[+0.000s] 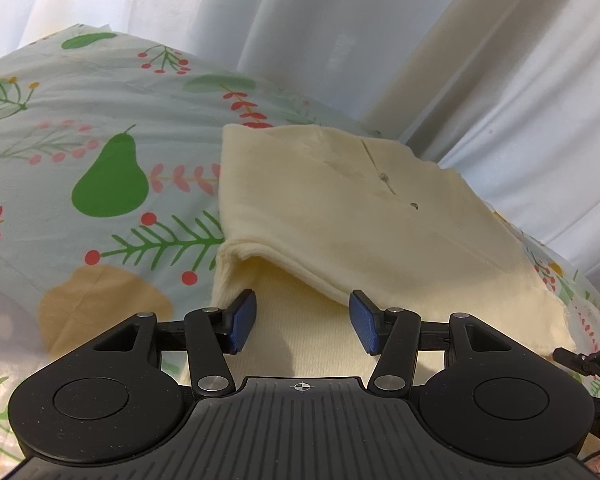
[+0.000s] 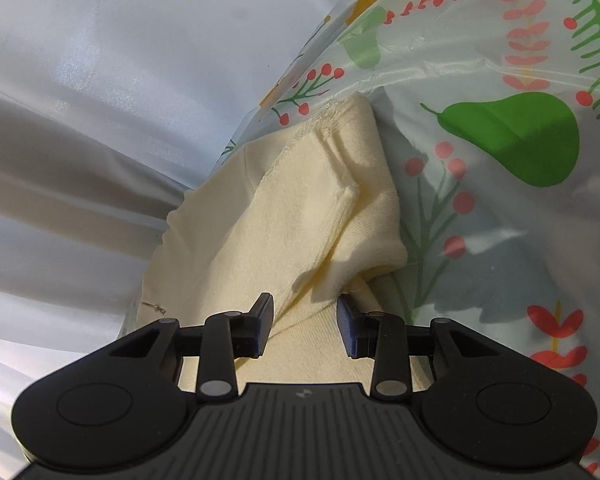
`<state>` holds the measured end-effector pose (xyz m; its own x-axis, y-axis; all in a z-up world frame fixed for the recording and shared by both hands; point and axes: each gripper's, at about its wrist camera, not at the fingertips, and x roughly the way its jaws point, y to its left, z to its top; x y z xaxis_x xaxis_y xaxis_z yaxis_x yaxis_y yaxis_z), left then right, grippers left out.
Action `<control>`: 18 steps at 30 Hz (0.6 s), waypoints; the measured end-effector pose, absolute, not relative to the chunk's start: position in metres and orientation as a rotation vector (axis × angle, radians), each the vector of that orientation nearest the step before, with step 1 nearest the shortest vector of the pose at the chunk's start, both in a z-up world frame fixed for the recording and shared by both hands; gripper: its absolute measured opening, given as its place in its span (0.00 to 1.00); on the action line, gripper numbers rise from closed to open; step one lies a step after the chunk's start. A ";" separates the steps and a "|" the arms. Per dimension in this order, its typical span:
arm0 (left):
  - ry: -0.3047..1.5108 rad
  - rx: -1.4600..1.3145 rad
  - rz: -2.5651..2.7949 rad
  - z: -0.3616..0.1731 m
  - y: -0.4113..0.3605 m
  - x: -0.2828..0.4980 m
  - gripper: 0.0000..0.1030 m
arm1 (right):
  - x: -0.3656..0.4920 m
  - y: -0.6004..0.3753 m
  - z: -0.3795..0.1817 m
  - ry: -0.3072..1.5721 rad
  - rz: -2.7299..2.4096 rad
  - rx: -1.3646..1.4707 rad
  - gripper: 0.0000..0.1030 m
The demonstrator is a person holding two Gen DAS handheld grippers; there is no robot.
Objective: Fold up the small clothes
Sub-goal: 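Fold the side edge inward over the sleeves with the right gripper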
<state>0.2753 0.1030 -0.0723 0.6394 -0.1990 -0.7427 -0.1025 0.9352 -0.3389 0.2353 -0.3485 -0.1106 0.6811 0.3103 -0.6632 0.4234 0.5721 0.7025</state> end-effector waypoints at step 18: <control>0.893 -0.369 -0.045 -0.067 0.112 0.278 0.55 | 0.245 -0.353 -0.098 0.784 -0.121 0.735 0.13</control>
